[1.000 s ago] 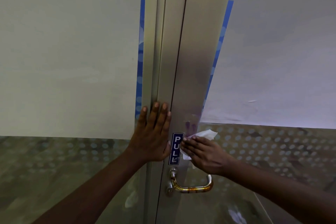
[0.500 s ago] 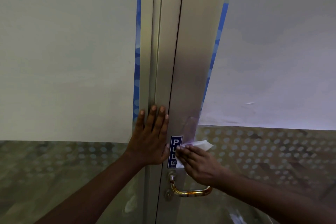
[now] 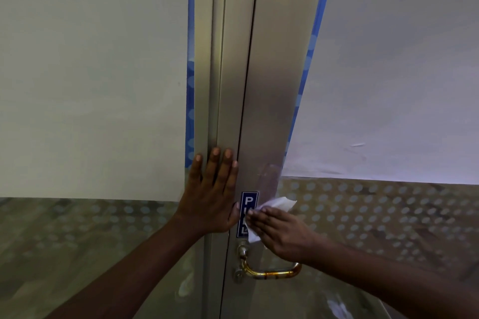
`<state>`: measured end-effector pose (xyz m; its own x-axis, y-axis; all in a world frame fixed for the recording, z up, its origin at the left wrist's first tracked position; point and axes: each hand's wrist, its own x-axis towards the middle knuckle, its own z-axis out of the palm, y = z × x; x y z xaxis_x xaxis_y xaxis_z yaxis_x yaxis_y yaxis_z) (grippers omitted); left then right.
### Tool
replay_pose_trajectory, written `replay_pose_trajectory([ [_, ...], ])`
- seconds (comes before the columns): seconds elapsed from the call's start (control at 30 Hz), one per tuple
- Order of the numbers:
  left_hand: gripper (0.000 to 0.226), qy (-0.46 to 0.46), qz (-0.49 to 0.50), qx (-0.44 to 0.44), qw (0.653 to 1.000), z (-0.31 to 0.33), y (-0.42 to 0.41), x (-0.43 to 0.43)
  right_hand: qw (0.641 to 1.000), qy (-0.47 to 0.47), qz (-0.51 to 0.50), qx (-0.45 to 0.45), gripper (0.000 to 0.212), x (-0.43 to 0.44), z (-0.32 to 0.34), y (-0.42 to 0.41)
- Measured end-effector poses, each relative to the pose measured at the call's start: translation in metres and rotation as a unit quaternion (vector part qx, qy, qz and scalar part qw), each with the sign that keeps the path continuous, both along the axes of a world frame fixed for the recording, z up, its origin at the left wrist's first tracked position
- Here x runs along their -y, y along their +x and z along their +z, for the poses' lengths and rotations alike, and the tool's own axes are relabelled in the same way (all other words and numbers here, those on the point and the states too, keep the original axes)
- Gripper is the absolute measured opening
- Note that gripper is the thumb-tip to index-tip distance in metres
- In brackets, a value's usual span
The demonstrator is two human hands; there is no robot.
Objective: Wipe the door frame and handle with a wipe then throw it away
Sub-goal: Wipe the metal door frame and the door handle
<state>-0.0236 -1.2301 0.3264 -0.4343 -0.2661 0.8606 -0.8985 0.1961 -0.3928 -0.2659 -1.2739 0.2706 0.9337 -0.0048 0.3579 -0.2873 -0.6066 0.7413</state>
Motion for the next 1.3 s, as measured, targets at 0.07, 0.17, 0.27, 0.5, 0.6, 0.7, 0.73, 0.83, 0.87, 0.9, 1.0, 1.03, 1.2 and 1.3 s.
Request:
replay_pose_trajectory([
  [0.07,0.088,-0.002,0.005,0.001,1.0,0.001,-0.001,0.0,1.0,0.004,-0.007,-0.02,0.044,0.0,0.008,-0.001],
  [0.17,0.087,-0.006,0.004,0.001,1.0,0.0,-0.001,-0.001,0.998,0.001,-0.023,0.052,0.046,0.0,0.035,0.007],
  [0.27,0.087,-0.013,0.003,-0.001,1.0,0.0,-0.001,0.0,0.986,-0.02,-0.034,0.162,0.05,0.003,0.058,0.02],
  [0.5,0.086,-0.004,-0.002,-0.004,1.0,-0.002,0.0,0.0,0.997,-0.032,-0.006,0.068,0.049,-0.001,0.004,0.021],
  [0.6,0.085,-0.005,0.004,0.0,1.0,-0.002,0.001,0.001,0.998,-0.025,-0.013,0.06,0.051,-0.002,0.013,0.02],
  [0.7,0.085,-0.006,0.001,-0.005,1.0,-0.002,0.0,0.002,0.984,-0.023,-0.034,0.176,0.056,0.001,0.046,0.029],
  [0.73,0.085,-0.007,0.002,-0.005,1.0,-0.002,0.0,0.003,0.975,-0.027,-0.039,0.215,0.056,0.002,0.057,0.034],
  [0.83,0.086,-0.005,-0.006,-0.01,1.0,-0.003,0.0,0.002,0.962,-0.036,-0.049,0.266,0.057,0.003,0.063,0.043],
  [0.87,0.086,-0.005,-0.006,-0.01,1.0,-0.003,0.0,0.002,0.965,-0.041,-0.047,0.254,0.057,0.001,0.056,0.044],
  [0.9,0.086,-0.008,-0.002,-0.008,1.0,-0.003,0.0,0.002,0.972,-0.046,-0.039,0.225,0.057,-0.002,0.047,0.043],
  [1.0,0.086,-0.008,0.001,-0.004,1.0,-0.002,-0.001,0.0,0.993,-0.043,-0.016,0.108,0.051,-0.01,0.022,0.033],
  [1.03,0.086,-0.007,0.001,-0.002,1.0,-0.002,0.0,0.0,0.995,-0.044,-0.015,0.091,0.051,-0.011,0.021,0.03],
  [1.2,0.085,-0.01,0.001,-0.008,1.0,-0.002,-0.001,0.001,0.967,-0.047,-0.048,0.244,0.052,0.003,0.069,0.032],
  [1.3,0.087,-0.01,0.0,-0.009,1.0,-0.002,-0.001,0.001,0.954,-0.07,-0.054,0.287,0.048,0.006,0.077,0.036],
])
